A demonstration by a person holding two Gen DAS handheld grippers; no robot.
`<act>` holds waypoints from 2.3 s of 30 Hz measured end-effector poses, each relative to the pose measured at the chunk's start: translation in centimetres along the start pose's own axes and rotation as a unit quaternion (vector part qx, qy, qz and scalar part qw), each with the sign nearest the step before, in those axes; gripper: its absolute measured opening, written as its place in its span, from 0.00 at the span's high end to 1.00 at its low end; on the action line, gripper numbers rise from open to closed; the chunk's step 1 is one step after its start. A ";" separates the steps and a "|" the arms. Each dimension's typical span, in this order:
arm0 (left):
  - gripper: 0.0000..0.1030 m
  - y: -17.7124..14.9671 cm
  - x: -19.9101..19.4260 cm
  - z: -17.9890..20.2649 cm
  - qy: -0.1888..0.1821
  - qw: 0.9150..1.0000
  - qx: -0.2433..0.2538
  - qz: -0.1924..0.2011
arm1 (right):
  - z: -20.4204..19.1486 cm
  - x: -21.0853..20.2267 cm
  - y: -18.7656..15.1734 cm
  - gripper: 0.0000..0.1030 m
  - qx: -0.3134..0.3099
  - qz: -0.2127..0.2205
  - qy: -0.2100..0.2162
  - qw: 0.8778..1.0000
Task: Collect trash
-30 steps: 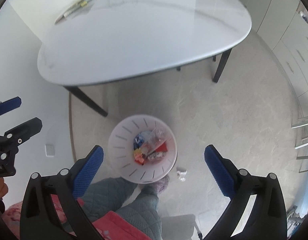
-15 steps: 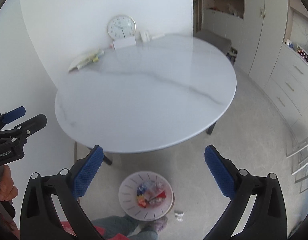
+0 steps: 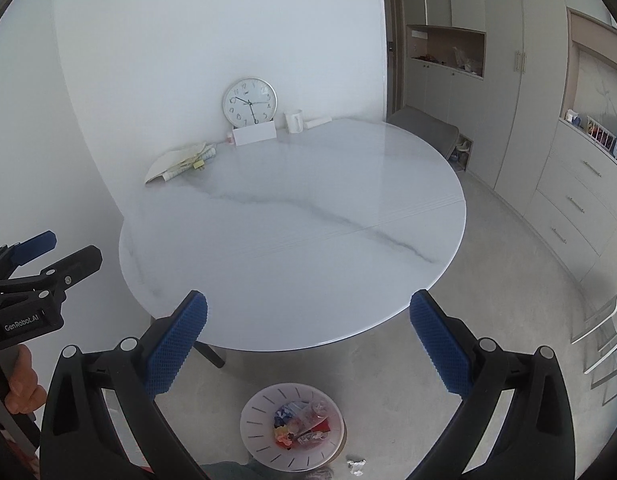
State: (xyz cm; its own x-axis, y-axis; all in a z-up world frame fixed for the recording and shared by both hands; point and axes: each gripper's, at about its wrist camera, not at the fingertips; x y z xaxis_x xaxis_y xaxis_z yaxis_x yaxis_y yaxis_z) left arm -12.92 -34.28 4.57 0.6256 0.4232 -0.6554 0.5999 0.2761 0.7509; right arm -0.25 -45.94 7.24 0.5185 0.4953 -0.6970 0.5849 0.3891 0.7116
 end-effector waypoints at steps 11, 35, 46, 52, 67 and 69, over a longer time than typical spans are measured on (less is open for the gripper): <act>0.08 -0.1 0.1 -0.4 0.000 1.000 -0.006 -0.005 | -0.4 -0.1 -0.3 0.02 0.001 -0.005 -0.002 1.000; 0.08 0.0 0.5 -0.6 0.004 1.000 -0.008 -0.009 | -1.3 0.6 -0.5 0.02 0.002 -0.012 -0.002 1.000; 0.08 -0.1 0.6 -0.6 0.002 1.000 -0.006 -0.011 | -1.4 0.7 -0.5 0.02 0.003 -0.013 -0.001 1.000; 0.08 -0.1 0.8 -0.8 0.000 1.000 -0.007 -0.014 | -1.4 0.9 -0.5 0.02 0.002 -0.013 0.000 1.000; 0.08 -0.1 0.8 -0.8 -0.001 1.000 -0.007 -0.014 | -1.7 1.0 -0.7 0.02 0.002 -0.014 -0.001 1.000; 0.08 -0.1 0.8 -0.8 -0.001 1.000 -0.007 -0.014 | -1.8 1.0 -0.8 0.02 0.001 -0.014 -0.001 1.000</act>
State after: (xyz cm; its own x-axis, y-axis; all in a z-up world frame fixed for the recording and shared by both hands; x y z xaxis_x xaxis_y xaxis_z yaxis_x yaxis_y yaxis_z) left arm -12.91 -33.27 4.06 0.6099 0.4134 -0.6761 0.6099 0.2999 0.7336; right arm -1.36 -44.38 6.12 0.5032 0.4822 -0.7171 0.6012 0.4008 0.6913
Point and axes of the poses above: each gripper's, at about its wrist camera, not at the fingertips, and x roughly the way its jaws point, z to its right, y to its top, and after that the axes turned 1 degree about -z, right-handed
